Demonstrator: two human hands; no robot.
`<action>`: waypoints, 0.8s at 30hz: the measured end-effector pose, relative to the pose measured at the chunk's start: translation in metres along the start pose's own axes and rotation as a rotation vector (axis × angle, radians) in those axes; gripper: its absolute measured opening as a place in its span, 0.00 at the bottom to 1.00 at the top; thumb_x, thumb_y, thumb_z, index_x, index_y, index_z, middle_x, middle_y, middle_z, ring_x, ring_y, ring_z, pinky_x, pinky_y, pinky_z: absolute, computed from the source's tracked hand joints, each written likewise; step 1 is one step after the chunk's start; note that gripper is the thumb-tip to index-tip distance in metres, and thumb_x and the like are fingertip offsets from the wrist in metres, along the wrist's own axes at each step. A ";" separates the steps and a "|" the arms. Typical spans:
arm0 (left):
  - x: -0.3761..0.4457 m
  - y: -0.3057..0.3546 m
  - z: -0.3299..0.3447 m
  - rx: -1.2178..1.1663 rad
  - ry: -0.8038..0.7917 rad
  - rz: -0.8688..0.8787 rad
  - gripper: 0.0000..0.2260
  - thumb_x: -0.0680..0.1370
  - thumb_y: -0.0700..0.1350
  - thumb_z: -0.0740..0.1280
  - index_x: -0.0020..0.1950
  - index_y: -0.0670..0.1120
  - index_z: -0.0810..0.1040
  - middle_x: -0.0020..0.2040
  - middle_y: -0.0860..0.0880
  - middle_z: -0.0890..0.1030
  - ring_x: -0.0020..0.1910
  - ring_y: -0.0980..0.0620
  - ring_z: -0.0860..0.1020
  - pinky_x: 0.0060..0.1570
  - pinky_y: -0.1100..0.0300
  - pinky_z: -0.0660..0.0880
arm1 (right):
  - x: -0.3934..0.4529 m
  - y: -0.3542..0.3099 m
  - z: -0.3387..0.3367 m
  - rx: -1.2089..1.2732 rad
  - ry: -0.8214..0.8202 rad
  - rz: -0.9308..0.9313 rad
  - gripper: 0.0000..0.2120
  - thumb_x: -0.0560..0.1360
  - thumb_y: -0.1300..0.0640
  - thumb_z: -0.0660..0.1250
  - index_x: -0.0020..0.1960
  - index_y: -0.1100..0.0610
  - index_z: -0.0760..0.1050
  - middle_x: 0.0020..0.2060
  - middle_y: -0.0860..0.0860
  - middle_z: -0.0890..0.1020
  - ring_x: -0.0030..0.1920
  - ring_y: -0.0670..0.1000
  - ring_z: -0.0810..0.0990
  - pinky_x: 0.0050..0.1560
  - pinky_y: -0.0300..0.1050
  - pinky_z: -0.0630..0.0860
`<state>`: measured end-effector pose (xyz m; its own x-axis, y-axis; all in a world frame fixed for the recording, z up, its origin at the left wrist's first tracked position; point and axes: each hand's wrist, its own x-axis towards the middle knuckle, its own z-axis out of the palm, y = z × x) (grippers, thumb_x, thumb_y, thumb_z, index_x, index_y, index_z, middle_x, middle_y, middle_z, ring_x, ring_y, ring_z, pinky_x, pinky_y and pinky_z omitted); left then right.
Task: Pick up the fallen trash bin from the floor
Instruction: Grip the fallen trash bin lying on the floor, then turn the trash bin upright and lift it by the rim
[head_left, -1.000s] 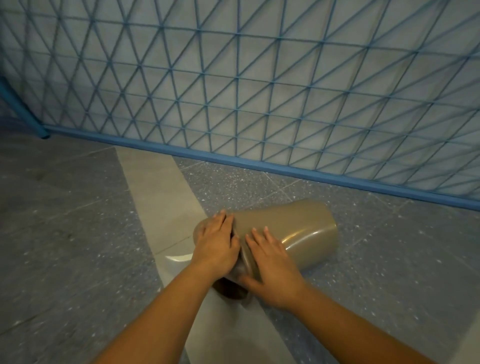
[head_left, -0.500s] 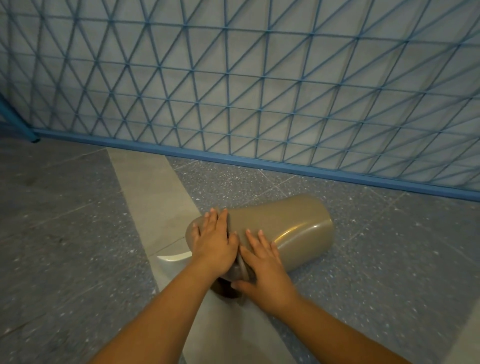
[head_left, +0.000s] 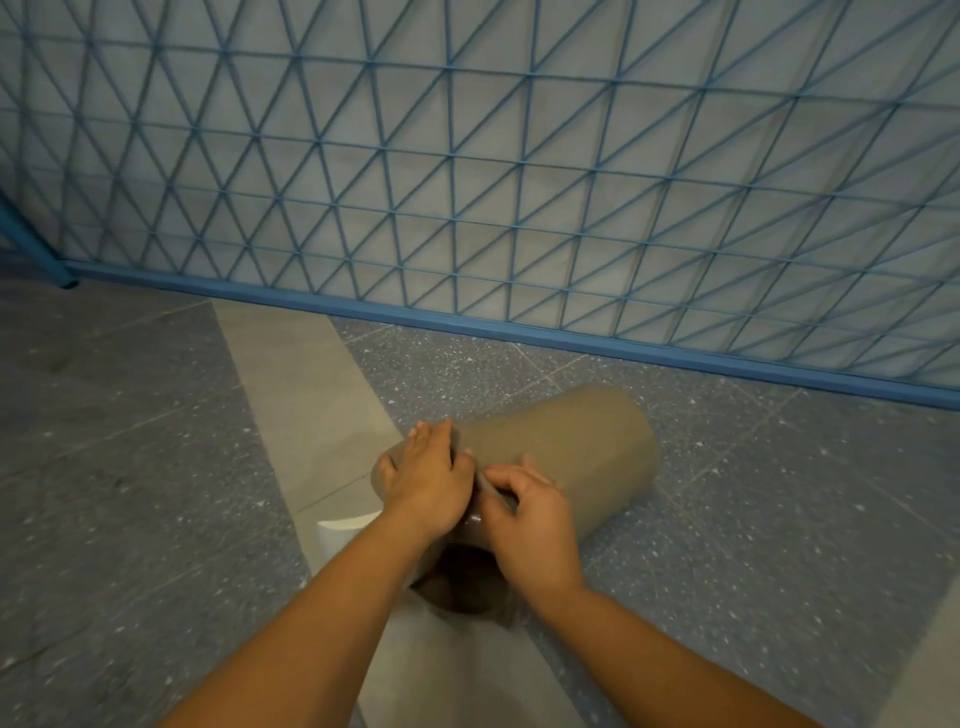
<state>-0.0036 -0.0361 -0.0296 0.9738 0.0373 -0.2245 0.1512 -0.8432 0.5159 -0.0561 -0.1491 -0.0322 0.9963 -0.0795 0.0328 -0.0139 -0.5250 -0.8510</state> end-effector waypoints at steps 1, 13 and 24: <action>0.000 0.004 -0.003 0.000 0.026 0.030 0.24 0.78 0.52 0.52 0.75 0.52 0.58 0.78 0.48 0.59 0.77 0.53 0.52 0.73 0.45 0.42 | 0.003 -0.003 -0.006 0.014 0.027 0.002 0.08 0.72 0.61 0.65 0.48 0.57 0.82 0.47 0.54 0.85 0.57 0.56 0.79 0.70 0.50 0.63; -0.011 0.074 -0.059 0.269 0.573 0.587 0.24 0.78 0.54 0.51 0.73 0.50 0.64 0.76 0.49 0.63 0.77 0.50 0.55 0.72 0.48 0.34 | 0.030 -0.026 -0.092 0.769 0.306 0.441 0.11 0.74 0.64 0.64 0.54 0.61 0.81 0.44 0.56 0.85 0.39 0.49 0.82 0.47 0.46 0.78; -0.011 0.069 -0.020 -0.407 0.284 0.320 0.25 0.81 0.54 0.48 0.77 0.54 0.47 0.79 0.51 0.50 0.77 0.51 0.50 0.76 0.46 0.47 | 0.025 -0.005 -0.147 1.036 0.321 0.785 0.08 0.77 0.59 0.61 0.40 0.58 0.75 0.37 0.54 0.80 0.41 0.53 0.78 0.55 0.66 0.73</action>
<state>-0.0005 -0.0843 0.0253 0.9806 0.0045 0.1960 -0.1592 -0.5651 0.8095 -0.0435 -0.2728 0.0494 0.6886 -0.3310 -0.6451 -0.3570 0.6196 -0.6990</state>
